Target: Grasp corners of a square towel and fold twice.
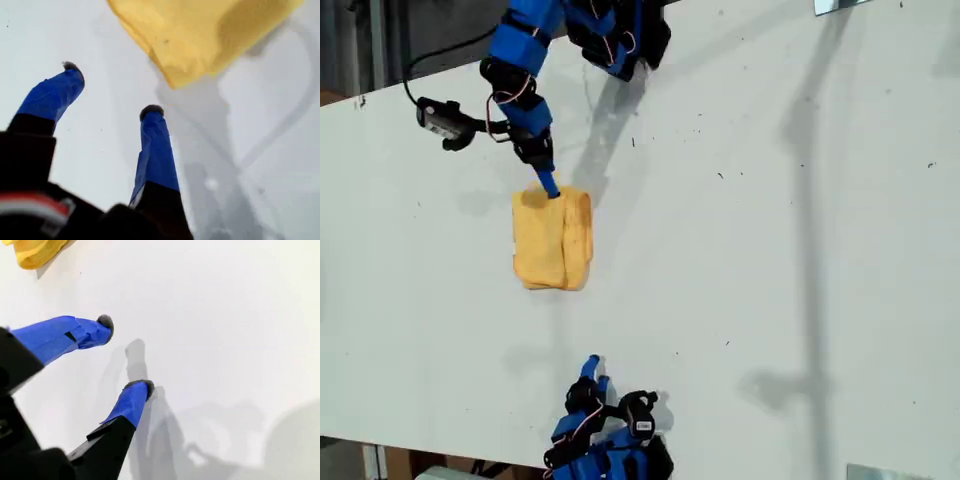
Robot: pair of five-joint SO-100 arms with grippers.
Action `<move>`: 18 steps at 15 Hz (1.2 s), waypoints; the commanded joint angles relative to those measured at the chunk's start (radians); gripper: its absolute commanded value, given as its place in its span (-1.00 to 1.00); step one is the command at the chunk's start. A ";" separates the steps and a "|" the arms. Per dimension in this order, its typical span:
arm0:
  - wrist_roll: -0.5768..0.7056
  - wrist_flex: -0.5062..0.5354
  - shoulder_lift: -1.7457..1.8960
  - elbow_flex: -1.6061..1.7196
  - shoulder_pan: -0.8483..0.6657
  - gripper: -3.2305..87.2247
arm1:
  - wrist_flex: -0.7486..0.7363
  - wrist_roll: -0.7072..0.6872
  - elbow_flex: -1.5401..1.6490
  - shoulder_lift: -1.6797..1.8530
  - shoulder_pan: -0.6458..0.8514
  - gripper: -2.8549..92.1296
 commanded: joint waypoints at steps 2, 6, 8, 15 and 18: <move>0.046 0.044 0.236 0.069 -0.034 -0.51 | 0.311 0.184 0.394 0.854 -0.081 -0.30; 0.064 0.354 0.764 0.170 0.034 -0.51 | 0.268 0.273 0.495 0.907 -0.123 -0.68; 0.009 0.391 0.762 0.170 0.031 -0.52 | 0.270 0.354 0.555 0.907 -0.091 -0.69; 0.164 0.382 0.762 0.196 0.032 -0.55 | 0.402 0.558 0.561 0.907 -0.002 -0.76; 0.225 0.377 0.762 0.199 0.029 -0.55 | 0.397 0.678 0.565 0.907 -0.002 -0.76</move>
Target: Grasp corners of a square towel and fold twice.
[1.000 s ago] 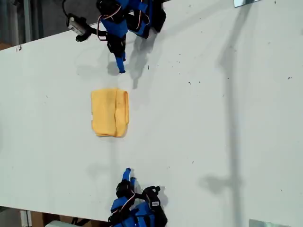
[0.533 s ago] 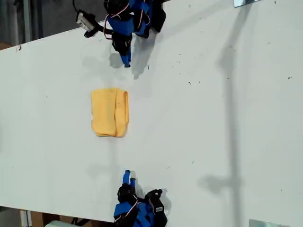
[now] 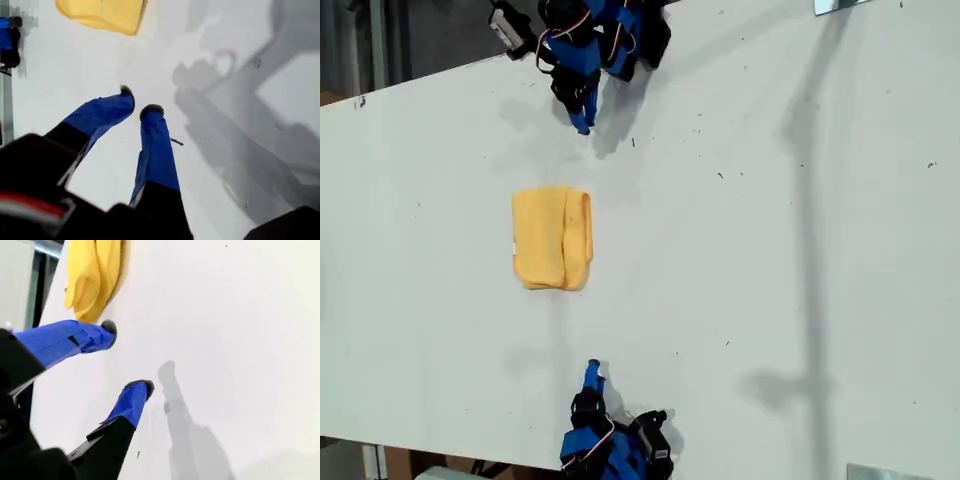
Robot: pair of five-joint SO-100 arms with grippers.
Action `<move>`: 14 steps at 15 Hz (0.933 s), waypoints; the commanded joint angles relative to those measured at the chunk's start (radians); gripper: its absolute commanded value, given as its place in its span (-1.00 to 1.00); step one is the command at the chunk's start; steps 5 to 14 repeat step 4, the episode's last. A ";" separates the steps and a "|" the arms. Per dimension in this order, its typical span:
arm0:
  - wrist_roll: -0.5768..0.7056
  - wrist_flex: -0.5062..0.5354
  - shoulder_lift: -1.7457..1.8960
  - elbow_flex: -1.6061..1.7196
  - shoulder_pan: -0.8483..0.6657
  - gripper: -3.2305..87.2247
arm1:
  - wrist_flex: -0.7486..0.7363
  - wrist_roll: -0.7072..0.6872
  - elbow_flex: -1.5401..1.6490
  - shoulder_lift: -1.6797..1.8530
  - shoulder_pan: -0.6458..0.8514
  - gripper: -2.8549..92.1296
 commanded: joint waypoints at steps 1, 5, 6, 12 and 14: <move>0.012 -0.002 0.006 0.003 0.002 -0.55 | -0.003 0.021 -0.021 -0.003 -0.002 -0.76; 0.012 -0.002 0.006 0.003 0.002 -0.55 | -0.003 0.021 -0.021 -0.003 0.008 -0.76; 0.012 -0.002 0.006 0.003 0.002 -0.55 | -0.003 0.021 -0.021 -0.003 0.008 -0.76; 0.012 -0.002 0.006 0.003 0.002 -0.55 | -0.003 0.021 -0.021 -0.003 0.008 -0.76; 0.012 -0.002 0.006 0.003 0.002 -0.55 | -0.003 0.021 -0.021 -0.003 0.008 -0.76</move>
